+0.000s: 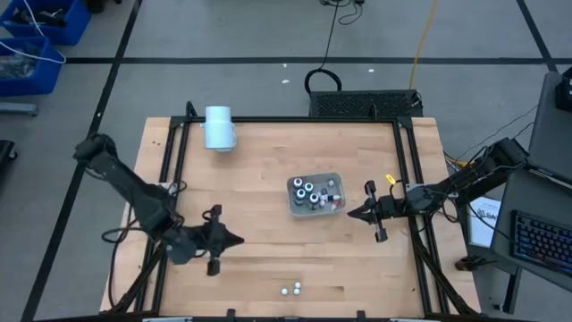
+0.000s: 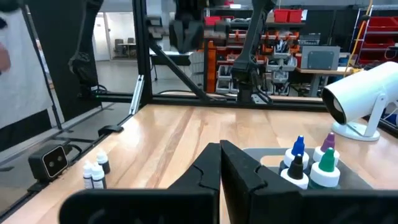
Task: Pick & Place food coloring
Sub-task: Put the small blue food coloring bottle into the gray bin
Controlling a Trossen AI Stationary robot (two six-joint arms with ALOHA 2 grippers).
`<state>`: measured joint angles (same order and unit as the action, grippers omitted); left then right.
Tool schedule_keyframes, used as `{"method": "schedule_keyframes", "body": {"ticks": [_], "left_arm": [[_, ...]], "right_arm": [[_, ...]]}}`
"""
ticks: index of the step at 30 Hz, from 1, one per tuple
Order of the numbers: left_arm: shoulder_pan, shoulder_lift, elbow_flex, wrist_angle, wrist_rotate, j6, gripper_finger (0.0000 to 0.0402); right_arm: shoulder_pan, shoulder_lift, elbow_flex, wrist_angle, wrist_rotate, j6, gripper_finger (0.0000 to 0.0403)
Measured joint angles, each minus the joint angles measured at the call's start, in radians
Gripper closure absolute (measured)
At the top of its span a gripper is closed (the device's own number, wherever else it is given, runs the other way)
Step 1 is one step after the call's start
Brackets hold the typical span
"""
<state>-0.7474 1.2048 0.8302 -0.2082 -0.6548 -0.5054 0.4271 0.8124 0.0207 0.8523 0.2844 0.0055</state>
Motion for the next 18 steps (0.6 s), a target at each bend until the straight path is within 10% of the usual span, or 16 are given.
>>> {"method": "schedule_keyframes", "body": {"ticks": [5, 10, 18], "left_arm": [[-0.02, -0.009, -0.201, 0.323, -0.093, 0.229, 0.0391], [0.062, -0.053, -0.232, 0.303, -0.142, 0.261, 0.0397], [0.139, -0.142, -0.46, 0.737, -0.014, 0.385, 0.0397]], "right_arm": [[0.0, 0.0, 0.0, 0.008, 0.0, -0.046, 0.0403], [0.0, 0.0, 0.0, 0.015, 0.0, -0.053, 0.0403], [0.041, 0.05, 0.098, -0.208, -0.027, -0.027, 0.0403]]}}
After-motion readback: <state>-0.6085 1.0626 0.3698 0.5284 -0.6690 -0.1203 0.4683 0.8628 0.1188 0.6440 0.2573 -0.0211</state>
